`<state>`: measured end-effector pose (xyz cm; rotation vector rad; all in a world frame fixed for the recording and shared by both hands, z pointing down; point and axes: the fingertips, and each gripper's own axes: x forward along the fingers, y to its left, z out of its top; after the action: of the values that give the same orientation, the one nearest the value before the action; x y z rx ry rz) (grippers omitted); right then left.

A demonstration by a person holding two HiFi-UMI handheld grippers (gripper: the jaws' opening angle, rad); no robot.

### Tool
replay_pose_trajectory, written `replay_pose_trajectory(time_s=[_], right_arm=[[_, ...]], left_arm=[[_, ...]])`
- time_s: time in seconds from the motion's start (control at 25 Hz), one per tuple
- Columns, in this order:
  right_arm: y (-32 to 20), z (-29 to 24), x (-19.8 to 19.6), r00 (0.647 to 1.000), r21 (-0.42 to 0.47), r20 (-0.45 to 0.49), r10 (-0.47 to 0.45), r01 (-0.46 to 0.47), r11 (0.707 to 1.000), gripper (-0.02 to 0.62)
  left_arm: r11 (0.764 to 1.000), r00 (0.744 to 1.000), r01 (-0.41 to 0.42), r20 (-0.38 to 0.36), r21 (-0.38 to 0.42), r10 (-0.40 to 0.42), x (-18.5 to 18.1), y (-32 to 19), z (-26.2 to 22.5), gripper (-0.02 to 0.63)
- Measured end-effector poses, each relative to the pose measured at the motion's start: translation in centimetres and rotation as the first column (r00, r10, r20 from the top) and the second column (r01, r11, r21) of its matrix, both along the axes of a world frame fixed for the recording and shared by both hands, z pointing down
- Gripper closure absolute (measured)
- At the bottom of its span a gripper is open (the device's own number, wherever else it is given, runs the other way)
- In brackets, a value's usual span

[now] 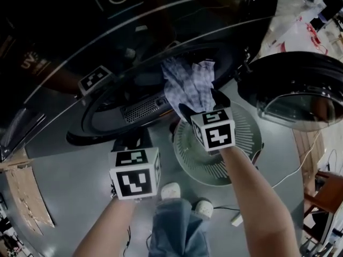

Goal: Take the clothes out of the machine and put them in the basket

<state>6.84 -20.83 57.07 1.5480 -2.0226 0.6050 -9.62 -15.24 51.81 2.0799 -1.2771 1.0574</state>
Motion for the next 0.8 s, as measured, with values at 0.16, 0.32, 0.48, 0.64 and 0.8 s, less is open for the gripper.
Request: replay_pose_trajectory(time_s=[0.16,0.32,0.48,0.64,0.8], right_arm=[[-1.4,1.0,0.2,0.999,0.001,-0.041,0.010,-0.010,1.000,0.153],[-1.9,1.5,-0.2,0.997,-0.009,-0.058,0.058,-0.058,0.998,0.163],[-1.4,3.2,0.5,0.982,-0.103,-0.176,0.069,-0.088,0.991,0.315],[-0.6,3.0,0.7,0.991,-0.186,-0.122,0.055,-0.078,0.980,0.529],[-0.5,0.7,0.3,0.995,-0.108,-0.099,0.001,-0.012,0.994,0.537]], left_arm=[[1.000,1.000,-0.001,-0.004,-0.029,0.001,0.4,-0.6,0.6,0.601],[0.999,0.999,-0.034,0.019,-0.038,0.035,0.4,-1.1,1.2,0.601],[0.999,0.999,-0.024,0.025,-0.043,0.025,0.2,-1.4,1.4,0.601],[0.999,0.999,-0.022,0.023,-0.036,0.023,0.0,-1.6,0.9,0.601],[0.999,0.999,-0.017,0.026,-0.036,0.018,0.0,-1.2,0.6,0.601]])
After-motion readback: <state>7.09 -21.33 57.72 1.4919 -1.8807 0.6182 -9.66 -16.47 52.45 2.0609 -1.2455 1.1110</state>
